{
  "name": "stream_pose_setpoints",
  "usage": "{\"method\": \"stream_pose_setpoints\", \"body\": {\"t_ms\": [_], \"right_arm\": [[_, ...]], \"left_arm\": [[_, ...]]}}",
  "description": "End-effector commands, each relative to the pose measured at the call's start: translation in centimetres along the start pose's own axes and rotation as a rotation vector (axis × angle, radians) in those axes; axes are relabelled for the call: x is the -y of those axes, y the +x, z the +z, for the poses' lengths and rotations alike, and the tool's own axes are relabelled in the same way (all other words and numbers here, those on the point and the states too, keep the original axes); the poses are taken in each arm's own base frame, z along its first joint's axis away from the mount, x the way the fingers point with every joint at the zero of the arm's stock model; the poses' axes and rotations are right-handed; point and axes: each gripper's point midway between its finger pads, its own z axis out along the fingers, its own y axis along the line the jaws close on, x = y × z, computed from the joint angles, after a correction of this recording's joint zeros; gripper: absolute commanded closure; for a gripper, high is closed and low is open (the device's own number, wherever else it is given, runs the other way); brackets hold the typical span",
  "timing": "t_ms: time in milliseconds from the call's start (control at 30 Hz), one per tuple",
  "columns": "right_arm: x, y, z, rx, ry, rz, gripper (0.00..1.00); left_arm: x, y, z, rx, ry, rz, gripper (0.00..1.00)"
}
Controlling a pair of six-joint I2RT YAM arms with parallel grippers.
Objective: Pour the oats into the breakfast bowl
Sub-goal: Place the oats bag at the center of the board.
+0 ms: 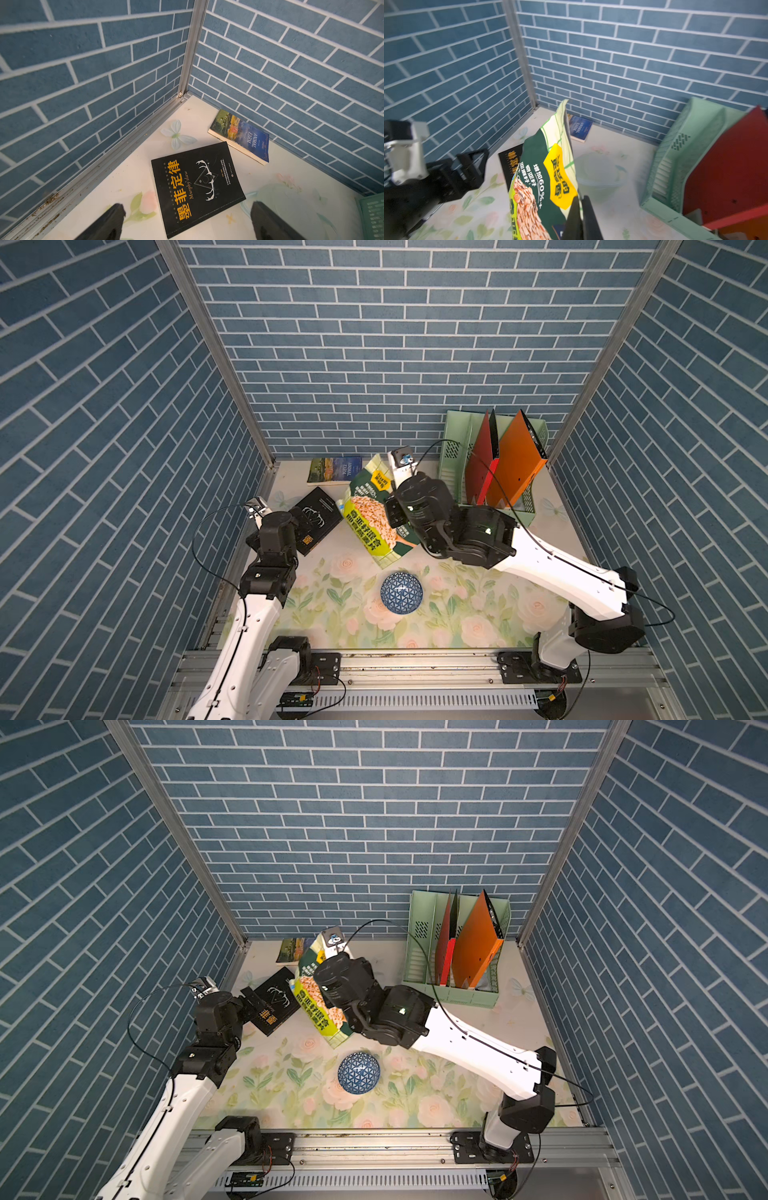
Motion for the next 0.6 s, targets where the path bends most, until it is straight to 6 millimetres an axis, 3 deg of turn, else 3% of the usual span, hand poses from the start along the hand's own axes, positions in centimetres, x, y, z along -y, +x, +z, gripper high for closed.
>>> {"method": "stream_pose_setpoints", "body": {"t_ms": [0,167,333,567], "right_arm": [[8.2,-1.5,-1.5,0.068,0.225,0.051,1.00],[12.4,1.5,-2.0,-0.013,0.218,0.081,1.00],[13.9,5.7,-1.9,-0.128,0.184,0.057,1.00],[16.2,12.3,-2.1,-0.266,0.270,0.014,1.00]], "left_arm": [[1.8,1.1,0.6,-0.077,0.075,-0.040,0.01],[5.3,2.2,0.6,-0.164,0.205,-0.100,0.01],[8.7,2.5,-0.9,-0.179,0.348,-0.176,0.01],[13.5,6.2,-2.9,-0.242,0.506,-0.260,0.03]]}}
